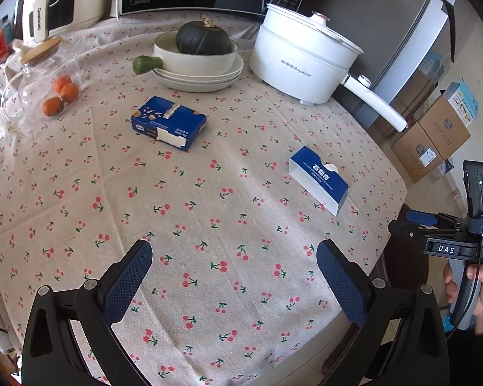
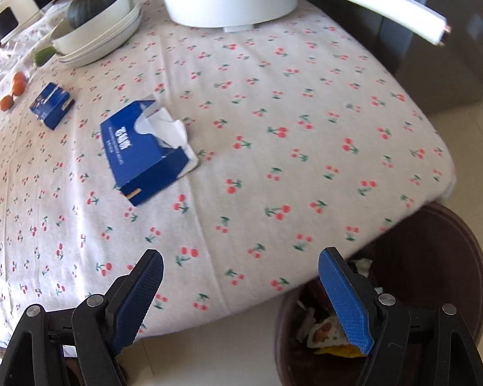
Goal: Collect trash
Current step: 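Grasp the torn blue biscuit box with the right tool while the left tool grasps the small blue box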
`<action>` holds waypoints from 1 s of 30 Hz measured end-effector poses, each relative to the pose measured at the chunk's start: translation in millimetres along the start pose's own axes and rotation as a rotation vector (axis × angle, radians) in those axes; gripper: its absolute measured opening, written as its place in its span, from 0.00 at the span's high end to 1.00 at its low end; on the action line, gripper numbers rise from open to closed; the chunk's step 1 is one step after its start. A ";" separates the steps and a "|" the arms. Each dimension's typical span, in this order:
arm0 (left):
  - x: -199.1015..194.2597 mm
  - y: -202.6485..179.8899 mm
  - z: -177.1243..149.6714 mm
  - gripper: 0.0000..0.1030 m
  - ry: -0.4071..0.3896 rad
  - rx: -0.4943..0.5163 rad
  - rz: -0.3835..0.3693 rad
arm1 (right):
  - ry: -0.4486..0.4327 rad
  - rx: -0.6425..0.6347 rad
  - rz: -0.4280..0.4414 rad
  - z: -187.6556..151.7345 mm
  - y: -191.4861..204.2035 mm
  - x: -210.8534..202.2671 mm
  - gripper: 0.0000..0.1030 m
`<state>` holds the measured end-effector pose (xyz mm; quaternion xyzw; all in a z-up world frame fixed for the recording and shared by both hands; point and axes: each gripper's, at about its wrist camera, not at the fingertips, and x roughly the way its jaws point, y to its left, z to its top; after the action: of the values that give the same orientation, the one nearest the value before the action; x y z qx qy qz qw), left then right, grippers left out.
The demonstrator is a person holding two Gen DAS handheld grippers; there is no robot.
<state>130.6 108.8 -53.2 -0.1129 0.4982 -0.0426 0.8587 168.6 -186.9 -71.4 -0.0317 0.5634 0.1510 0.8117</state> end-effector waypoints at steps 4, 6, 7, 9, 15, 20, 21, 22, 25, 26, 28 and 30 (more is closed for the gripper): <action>1.6 20.3 -3.4 0.00 0.013 -0.024 0.025 | 0.030 -0.090 0.027 12.6 33.6 24.4 0.18; 1.8 28.4 -5.0 0.00 0.015 -0.032 0.035 | 0.046 -0.135 0.012 19.5 46.0 39.4 0.18; 2.0 31.9 -5.4 0.00 0.018 -0.035 0.039 | 0.055 -0.159 -0.009 22.6 51.0 47.2 0.18; 2.7 38.7 -5.1 0.00 0.022 -0.042 0.048 | 0.068 -0.202 -0.059 27.9 57.3 60.4 0.18; 11.4 50.3 0.2 0.00 0.033 -0.061 0.078 | 0.061 -0.193 -0.034 46.0 54.8 84.2 0.17; 28.6 51.0 9.9 0.00 0.068 -0.098 0.110 | 0.041 -0.167 -0.013 59.8 55.4 90.2 0.25; 31.4 51.6 14.3 0.00 0.072 -0.118 0.116 | 0.044 -0.161 0.001 62.9 55.3 91.3 0.26; 32.7 52.1 19.8 0.00 0.062 -0.144 0.116 | 0.046 -0.153 0.011 65.4 54.5 92.0 0.27; 39.8 51.9 40.9 0.00 0.023 -0.203 0.127 | 0.036 -0.157 0.016 70.7 52.5 89.2 0.34; 45.4 51.5 49.3 0.00 0.019 -0.211 0.142 | 0.034 -0.156 0.019 71.8 51.1 86.8 0.34; 59.3 51.6 67.0 0.00 0.008 -0.229 0.183 | 0.026 -0.141 0.020 73.9 45.0 79.0 0.35; 76.6 53.6 84.6 0.01 0.006 -0.264 0.203 | 0.030 -0.113 0.020 70.9 36.2 75.7 0.35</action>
<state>240.0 159.5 -90.1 -0.1735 0.5110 0.1099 0.8347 246.8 -120.9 -111.4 -0.0740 0.5663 0.1900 0.7986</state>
